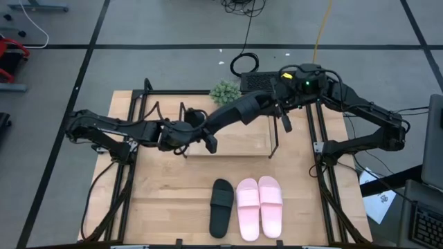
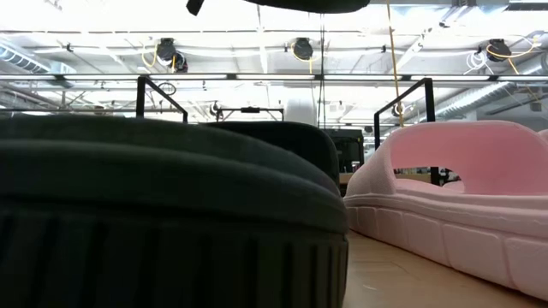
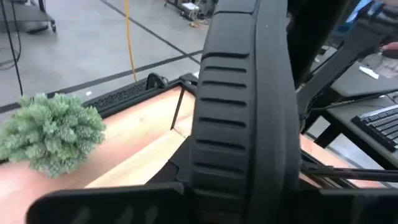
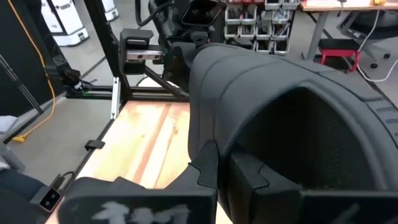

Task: Pick and place slides into the shelf
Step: Put the left black slides on the shelf

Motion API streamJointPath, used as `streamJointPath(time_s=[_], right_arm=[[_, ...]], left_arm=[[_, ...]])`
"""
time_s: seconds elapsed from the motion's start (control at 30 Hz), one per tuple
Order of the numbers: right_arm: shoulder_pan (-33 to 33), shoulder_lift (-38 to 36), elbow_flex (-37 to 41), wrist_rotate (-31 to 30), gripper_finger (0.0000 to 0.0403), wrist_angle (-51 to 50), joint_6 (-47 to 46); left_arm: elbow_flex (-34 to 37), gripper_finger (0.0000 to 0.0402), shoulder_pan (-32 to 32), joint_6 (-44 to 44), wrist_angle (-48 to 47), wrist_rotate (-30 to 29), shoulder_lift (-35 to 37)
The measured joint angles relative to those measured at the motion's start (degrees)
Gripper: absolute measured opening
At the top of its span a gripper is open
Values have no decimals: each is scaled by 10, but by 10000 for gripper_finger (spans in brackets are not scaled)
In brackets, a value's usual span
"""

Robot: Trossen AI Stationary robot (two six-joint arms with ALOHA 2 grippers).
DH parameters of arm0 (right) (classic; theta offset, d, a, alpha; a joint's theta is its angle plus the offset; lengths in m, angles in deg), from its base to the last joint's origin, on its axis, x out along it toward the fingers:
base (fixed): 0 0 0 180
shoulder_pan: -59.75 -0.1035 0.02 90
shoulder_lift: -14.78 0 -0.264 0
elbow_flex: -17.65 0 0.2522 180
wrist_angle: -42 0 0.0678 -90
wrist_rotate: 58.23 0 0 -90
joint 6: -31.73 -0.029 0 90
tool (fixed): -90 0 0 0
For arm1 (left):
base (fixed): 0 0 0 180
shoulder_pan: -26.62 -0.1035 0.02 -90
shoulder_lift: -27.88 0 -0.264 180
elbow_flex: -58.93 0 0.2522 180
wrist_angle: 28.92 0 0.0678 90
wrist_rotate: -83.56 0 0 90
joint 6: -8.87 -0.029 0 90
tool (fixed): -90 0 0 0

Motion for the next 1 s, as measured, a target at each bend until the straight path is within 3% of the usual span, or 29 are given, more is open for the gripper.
streamJointPath(time_s=[0.37,0.7,1.0], right_arm=[[0,-1,0,1,1,0,-1],[-1,-4,0,-14,35,-13,-3],[-1,-25,-1,-13,42,-75,-20]], left_arm=[[0,55,0,-23,8,-9,0],[0,55,2,-32,9,-33,9],[0,54,5,-27,7,-97,33]])
